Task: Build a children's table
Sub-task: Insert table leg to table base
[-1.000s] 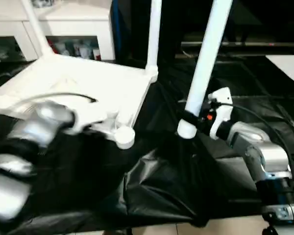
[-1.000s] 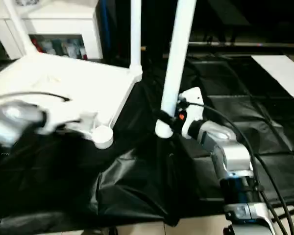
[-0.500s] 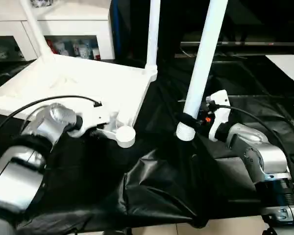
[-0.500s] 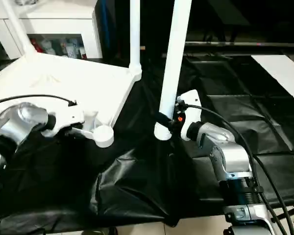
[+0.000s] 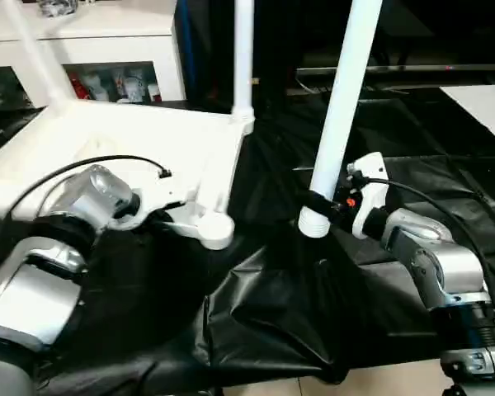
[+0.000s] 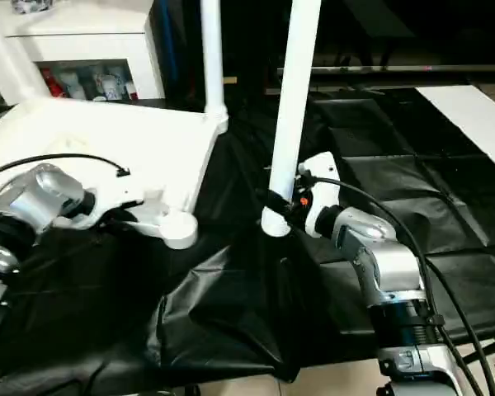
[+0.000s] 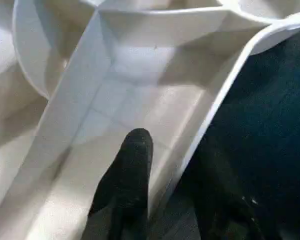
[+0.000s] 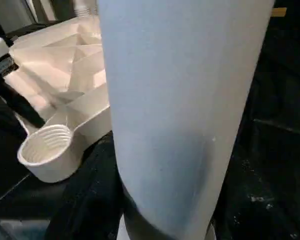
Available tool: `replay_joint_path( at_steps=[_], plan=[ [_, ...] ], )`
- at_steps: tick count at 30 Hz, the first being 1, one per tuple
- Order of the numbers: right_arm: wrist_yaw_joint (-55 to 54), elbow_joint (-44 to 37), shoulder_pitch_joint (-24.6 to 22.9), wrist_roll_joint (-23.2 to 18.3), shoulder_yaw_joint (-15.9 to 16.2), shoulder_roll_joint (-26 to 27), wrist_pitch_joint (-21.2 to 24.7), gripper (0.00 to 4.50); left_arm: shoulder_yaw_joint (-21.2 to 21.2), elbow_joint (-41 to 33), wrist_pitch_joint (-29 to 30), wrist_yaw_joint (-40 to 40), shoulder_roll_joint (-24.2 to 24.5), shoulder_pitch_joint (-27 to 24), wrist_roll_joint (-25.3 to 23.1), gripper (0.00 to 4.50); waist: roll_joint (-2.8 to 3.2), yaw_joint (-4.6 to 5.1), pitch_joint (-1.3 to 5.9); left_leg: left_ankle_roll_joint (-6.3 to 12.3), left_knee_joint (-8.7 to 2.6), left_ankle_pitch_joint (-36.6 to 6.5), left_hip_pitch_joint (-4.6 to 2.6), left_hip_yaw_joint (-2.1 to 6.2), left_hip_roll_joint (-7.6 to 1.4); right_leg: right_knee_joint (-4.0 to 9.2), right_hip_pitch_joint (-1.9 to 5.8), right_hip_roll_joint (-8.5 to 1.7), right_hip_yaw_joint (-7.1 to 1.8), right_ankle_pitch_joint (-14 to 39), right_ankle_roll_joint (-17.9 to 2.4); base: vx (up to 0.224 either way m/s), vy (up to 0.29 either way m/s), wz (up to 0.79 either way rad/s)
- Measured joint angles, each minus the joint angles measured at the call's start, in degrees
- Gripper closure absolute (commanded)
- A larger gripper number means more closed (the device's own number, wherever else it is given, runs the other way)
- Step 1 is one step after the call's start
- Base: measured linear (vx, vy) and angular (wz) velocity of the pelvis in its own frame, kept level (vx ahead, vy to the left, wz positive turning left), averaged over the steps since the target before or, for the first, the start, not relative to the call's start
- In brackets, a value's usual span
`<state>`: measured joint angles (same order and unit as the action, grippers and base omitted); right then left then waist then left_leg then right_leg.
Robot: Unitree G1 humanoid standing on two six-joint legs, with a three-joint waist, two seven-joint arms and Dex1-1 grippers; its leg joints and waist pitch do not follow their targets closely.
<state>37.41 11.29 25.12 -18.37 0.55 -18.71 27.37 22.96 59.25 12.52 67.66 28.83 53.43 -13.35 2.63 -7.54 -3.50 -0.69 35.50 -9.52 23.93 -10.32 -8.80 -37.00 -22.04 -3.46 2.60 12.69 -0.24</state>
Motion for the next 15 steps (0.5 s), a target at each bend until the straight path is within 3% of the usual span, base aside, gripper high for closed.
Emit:
replay_joint_path(
  at_steps=[6, 12, 15],
  plan=[
    [-1.0, -0.1, -0.2, -0.8, -0.6, 1.4, 1.6, 2.59, -5.4, -12.1, 13.3, -2.6, -3.2, -5.5, 5.1, 3.83, 0.20, 0.25, 0.11, 0.01, 0.00, 0.0, -0.01, 0.00, -0.02, 0.00, -0.01, -0.01, 0.03, 0.0, 0.0, 0.000, 0.000, 0.00],
    [-2.0, -1.9, -0.2, -2.0, -0.6, 2.6, 4.3, 2.59, -8.0, -25.6, 16.4, -7.4, -7.9, -13.0, 8.5, 4.26, 0.18, -0.01, 0.10, 0.01, 0.00, 0.0, 0.02, -0.01, -0.04, 0.01, -0.01, -0.01, 0.06, 0.0, 0.0, 0.000, 0.000, 0.00],
    [-2.1, -1.9, -0.2, -2.1, -0.6, 3.2, 5.2, 2.59, -9.1, -29.8, 22.8, -9.8, -10.4, -14.2, 9.2, 4.49, 0.17, -0.22, 0.10, 0.01, 0.00, 0.0, 0.02, -0.02, -0.04, -0.01, -0.02, -0.01, 0.06, 0.0, 0.0, 0.000, 0.000, 0.00]
  ],
)
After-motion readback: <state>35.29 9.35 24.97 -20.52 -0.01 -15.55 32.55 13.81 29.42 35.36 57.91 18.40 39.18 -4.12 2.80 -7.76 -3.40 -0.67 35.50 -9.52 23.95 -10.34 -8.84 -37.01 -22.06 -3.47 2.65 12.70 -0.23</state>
